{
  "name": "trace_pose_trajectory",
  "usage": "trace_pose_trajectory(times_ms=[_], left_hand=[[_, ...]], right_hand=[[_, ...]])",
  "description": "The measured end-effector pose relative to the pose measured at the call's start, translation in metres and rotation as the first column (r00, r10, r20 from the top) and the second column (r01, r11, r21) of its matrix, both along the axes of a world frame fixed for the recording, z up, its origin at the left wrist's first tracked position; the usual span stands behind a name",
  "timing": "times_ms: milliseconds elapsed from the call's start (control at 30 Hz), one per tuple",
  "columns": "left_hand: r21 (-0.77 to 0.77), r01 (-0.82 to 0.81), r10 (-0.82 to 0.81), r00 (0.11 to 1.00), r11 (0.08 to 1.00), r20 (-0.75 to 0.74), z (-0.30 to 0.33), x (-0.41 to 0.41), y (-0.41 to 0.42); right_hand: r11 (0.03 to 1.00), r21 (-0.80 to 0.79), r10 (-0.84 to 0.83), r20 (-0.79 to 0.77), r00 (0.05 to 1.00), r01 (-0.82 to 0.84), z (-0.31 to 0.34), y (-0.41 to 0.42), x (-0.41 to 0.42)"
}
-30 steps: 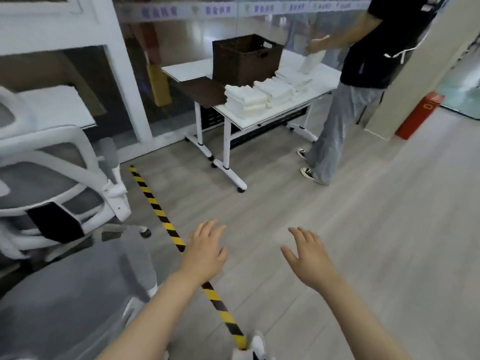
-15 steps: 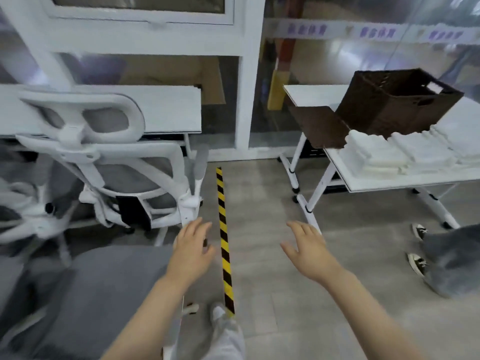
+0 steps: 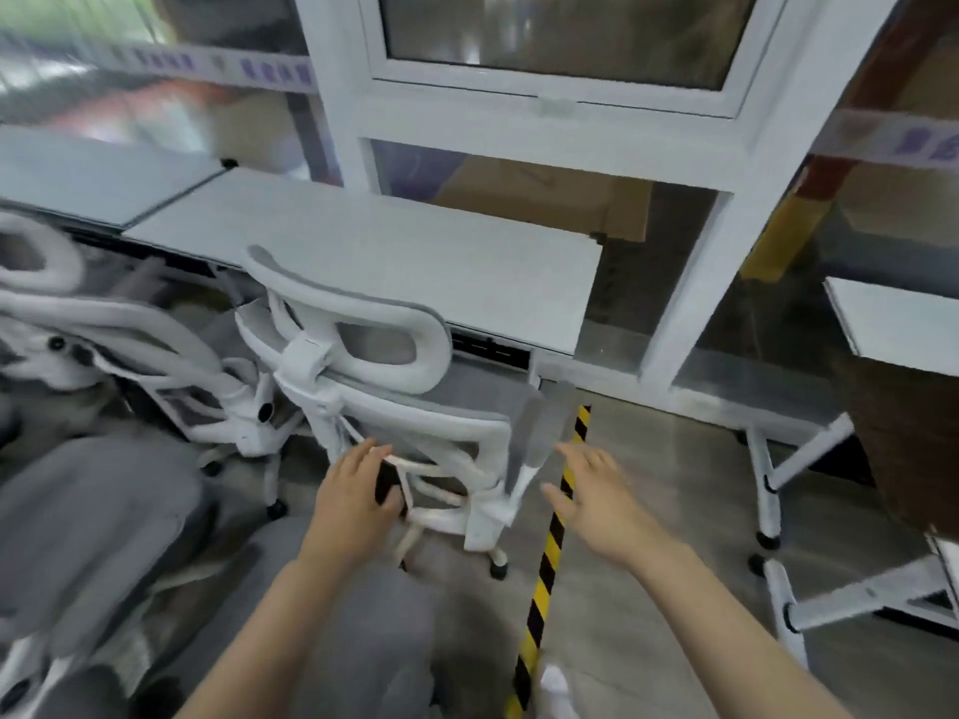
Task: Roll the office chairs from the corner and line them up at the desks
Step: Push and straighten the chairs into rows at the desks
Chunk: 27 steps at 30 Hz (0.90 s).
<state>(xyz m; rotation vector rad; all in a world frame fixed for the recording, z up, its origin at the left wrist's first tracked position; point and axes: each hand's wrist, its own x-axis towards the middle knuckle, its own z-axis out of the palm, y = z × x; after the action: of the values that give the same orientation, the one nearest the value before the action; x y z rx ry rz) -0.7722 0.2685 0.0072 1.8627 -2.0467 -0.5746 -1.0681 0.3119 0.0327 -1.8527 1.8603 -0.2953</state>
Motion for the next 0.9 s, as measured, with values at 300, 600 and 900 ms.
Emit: trace_pose_trajectory(times_ms=[300, 600, 900], left_hand=[[-0.099, -0.427, 0.404, 0.894, 0.899, -0.192, 0.033, 0.031, -0.056], [-0.03, -0.495, 0.474, 0.846, 0.868, -0.243, 0.068, 0.028, -0.12], [0.02, -0.511, 0.509, 0.852, 0.859, -0.119, 0.067, 0.047, -0.116]], right_hand=[[0.878, 0.05, 0.476, -0.001, 0.879, -0.475, -0.001, -0.152, 0.041], [0.729, 0.203, 0.636, 0.149, 0.757, -0.653, -0.013, -0.185, 0.059], [0.729, 0.159, 0.599, 0.324, 0.732, -0.666, -0.017, -0.184, 0.055]])
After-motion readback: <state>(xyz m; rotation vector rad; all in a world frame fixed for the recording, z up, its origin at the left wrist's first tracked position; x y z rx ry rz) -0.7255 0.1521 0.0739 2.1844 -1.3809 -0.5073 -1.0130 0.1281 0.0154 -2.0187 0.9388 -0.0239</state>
